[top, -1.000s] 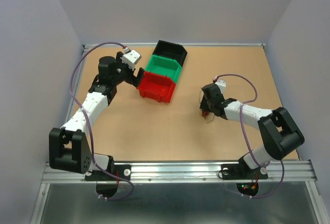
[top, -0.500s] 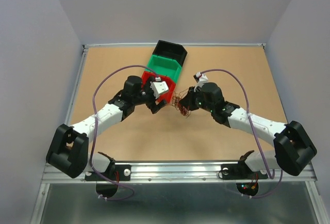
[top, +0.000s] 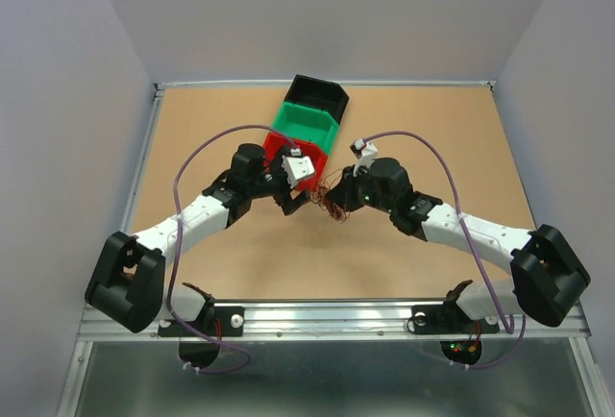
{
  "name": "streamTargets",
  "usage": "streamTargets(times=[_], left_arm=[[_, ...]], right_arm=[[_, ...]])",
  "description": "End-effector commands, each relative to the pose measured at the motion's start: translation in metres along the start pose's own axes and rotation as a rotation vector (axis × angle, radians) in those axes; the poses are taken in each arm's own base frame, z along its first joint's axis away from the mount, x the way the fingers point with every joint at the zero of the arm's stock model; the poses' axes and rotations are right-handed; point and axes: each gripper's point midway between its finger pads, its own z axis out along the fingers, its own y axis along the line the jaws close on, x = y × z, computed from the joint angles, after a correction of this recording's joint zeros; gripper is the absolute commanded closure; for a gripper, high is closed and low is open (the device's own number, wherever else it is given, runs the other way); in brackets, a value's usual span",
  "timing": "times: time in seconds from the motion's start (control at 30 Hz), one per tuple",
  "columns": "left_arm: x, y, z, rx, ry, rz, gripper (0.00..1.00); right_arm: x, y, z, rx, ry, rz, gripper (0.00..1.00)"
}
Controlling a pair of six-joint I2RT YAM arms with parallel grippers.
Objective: Untangle the cables
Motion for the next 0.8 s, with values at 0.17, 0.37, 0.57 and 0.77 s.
streamTargets(times=[0.17, 0.37, 0.57, 0.77], left_arm=[[-0.034, -0.030, -0.020, 0.164, -0.096, 0.113, 0.02], [-0.032, -0.029, -0.020, 0.164, -0.079, 0.106, 0.02], [-0.031, -0.019, -0.012, 0.136, -0.060, 0.075, 0.04], [-0.031, -0.013, -0.006, 0.117, -0.055, 0.051, 0.27]], right_arm=[[-0.009, -0.015, 0.003, 0.097, -0.058, -0.013, 1.00], [-0.007, -0.011, 0.006, 0.074, -0.037, -0.022, 1.00], [-0.005, -0.005, 0.008, 0.051, -0.029, -0.039, 0.99], [0.002, 0.002, 0.014, 0.032, -0.005, -0.058, 1.00]])
